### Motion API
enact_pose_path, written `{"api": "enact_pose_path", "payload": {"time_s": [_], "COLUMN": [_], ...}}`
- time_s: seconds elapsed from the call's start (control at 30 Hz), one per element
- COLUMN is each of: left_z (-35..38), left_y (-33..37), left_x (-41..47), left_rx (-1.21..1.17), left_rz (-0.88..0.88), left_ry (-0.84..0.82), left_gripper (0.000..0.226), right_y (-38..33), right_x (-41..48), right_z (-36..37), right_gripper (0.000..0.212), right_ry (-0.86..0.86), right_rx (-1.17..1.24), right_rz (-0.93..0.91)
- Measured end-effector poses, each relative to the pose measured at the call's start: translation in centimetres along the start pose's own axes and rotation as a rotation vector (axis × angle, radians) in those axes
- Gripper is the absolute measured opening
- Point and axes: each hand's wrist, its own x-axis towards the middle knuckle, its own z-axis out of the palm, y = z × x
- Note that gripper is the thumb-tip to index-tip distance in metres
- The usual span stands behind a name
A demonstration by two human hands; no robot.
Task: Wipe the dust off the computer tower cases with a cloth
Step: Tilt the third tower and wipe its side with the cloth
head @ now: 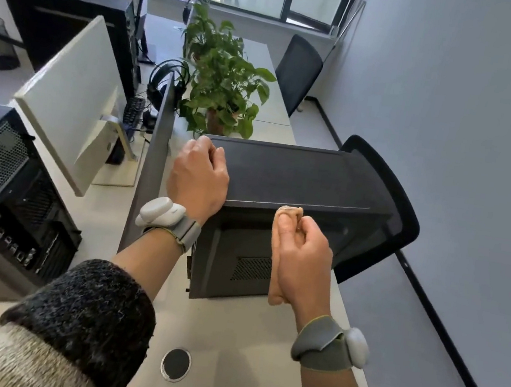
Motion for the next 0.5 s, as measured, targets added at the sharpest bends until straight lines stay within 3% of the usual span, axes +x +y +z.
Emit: {"api": "enact_pose_path", "payload": {"time_s": [0.23,0.4,0.5], "left_z": [0.0,0.0,-0.3], "left_y": [0.0,-0.1,-0.2], "left_x": [0.1,0.2,0.5], "left_rx": [0.004,-0.003,0.001], "left_rz": [-0.003,0.009,0.008], "left_ry": [-0.022,-0.037,-0.04], "left_gripper": [0.026,0.025,0.025], "right_y": [1.0,-2.4,-1.3], "right_x": [-1.0,-1.0,-2.2], "right_z": [1.6,1.3,3.3], "right_gripper": [0.027,0.031,0.024], "right_ry": [-0.064,-0.037,-0.124], "right_rx": [-0.011,0.085,0.041], "right_rz": [0.056,-0.094,-0.058]}}
